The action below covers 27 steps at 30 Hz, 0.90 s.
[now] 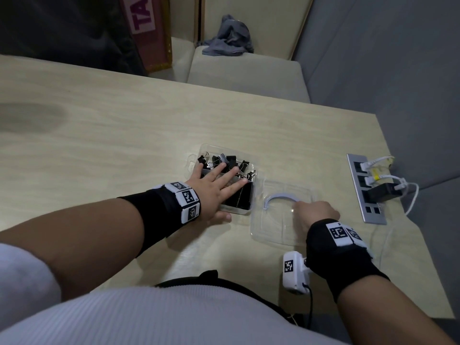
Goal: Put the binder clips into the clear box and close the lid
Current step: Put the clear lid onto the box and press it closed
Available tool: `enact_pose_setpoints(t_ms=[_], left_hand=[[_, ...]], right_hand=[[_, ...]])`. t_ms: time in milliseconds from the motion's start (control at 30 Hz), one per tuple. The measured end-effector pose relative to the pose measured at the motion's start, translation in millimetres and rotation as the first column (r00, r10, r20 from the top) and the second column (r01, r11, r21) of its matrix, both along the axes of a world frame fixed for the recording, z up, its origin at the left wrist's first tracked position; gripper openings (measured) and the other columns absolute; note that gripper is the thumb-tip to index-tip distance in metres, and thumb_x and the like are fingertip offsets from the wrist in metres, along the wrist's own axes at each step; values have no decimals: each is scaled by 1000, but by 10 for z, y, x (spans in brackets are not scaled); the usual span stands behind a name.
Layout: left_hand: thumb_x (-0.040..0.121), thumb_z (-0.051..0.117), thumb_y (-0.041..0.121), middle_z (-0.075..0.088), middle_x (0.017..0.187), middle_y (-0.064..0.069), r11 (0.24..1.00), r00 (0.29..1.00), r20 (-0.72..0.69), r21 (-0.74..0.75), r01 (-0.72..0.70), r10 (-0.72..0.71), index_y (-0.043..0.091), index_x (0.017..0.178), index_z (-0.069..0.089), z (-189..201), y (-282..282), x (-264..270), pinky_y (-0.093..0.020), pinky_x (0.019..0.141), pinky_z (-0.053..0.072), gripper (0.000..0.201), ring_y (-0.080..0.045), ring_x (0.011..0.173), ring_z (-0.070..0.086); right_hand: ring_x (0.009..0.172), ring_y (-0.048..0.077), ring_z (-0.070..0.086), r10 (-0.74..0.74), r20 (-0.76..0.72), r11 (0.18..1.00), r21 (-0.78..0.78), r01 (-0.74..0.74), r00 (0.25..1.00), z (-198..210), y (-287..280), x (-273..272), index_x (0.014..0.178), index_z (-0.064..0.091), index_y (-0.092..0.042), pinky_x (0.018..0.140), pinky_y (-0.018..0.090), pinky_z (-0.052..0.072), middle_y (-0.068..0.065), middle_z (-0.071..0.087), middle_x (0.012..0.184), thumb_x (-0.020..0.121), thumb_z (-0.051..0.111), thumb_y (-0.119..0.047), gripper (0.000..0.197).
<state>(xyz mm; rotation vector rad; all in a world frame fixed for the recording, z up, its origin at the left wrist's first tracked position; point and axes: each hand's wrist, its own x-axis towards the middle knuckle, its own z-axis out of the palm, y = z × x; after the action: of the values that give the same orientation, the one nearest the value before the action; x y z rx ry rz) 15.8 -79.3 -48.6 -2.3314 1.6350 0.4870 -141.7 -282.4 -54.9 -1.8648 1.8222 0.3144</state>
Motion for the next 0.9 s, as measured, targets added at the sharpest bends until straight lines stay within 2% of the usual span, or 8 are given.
enact_pose_setpoints(t_ms=[100, 200, 367, 467, 533, 733, 833, 900], left_hand=[[82, 36, 73, -18, 161, 4, 1000, 1000, 15, 11, 7, -7, 38, 145, -24, -20, 14, 0, -65, 113, 6, 93, -26, 149, -11], [82, 34, 75, -18, 161, 4, 999, 1000, 15, 36, 5, -6, 36, 146, -20, -10, -3, -8, -65, 113, 6, 93, -26, 149, -11], [88, 33, 67, -11, 162, 0, 991, 976, -197, -82, -107, 90, 31, 150, -11, 157, -13, 103, -61, 117, 8, 84, -22, 150, -7], [95, 35, 53, 6, 163, -6, 902, 919, -348, -312, -298, 183, 22, 152, 1, 318, -22, 263, -51, 120, 15, 74, -22, 150, 8], [98, 35, 45, 26, 158, -10, 797, 861, -461, -426, -427, 215, 16, 152, 13, 432, -37, 368, -44, 118, 25, 65, -23, 145, 26], [97, 44, 40, 74, 102, -6, 560, 578, -758, -349, -751, 302, 18, 139, 40, 614, -83, 570, -40, 88, 54, 47, -24, 93, 70], [96, 49, 34, 74, 88, -8, 524, 577, -711, -338, -782, 402, 15, 129, 49, 574, -16, 629, -38, 81, 56, 38, -24, 73, 67], [97, 46, 34, 73, 92, -12, 542, 596, -646, -318, -778, 477, 12, 123, 53, 519, 60, 674, -38, 80, 55, 35, -27, 76, 66]], right_hand=[[85, 34, 56, -61, 171, 998, -10, 64, 983, 84, -6, -26, 119, 54, -4, 65, 30, 41, 19, 58, 117, 76, 60, -38, 55], [100, 34, 59, -86, 460, 989, -70, 132, 884, 258, -11, 14, 124, 48, -4, 81, 34, 44, 14, 58, 122, 86, 63, -25, 46], [86, 23, 58, 93, 715, 925, -319, 205, 693, 730, -11, 202, 116, 51, -12, 76, 25, 38, 0, 57, 95, 91, 59, -28, 31], [84, 19, 61, 173, 810, 917, -340, 207, 560, 881, 53, 341, 113, 50, -17, 72, 24, 43, 2, 65, 100, 92, 57, -33, 27], [88, 23, 64, 169, 841, 942, -291, 168, 514, 877, 122, 456, 108, 49, -24, 75, 32, 52, 4, 68, 102, 90, 57, -38, 24], [80, 17, 60, 64, 875, 998, -45, -51, 480, 690, 452, 742, 116, 53, -21, 70, 33, 49, 3, 70, 102, 92, 53, -41, 31], [76, 18, 60, 51, 826, 987, 43, -153, 562, 617, 521, 796, 121, 55, -20, 68, 33, 49, 5, 70, 102, 94, 46, -37, 32], [72, 18, 61, 8, 771, 964, 164, -211, 637, 579, 545, 774, 128, 52, -14, 62, 30, 54, 5, 67, 95, 99, 43, -24, 32]])
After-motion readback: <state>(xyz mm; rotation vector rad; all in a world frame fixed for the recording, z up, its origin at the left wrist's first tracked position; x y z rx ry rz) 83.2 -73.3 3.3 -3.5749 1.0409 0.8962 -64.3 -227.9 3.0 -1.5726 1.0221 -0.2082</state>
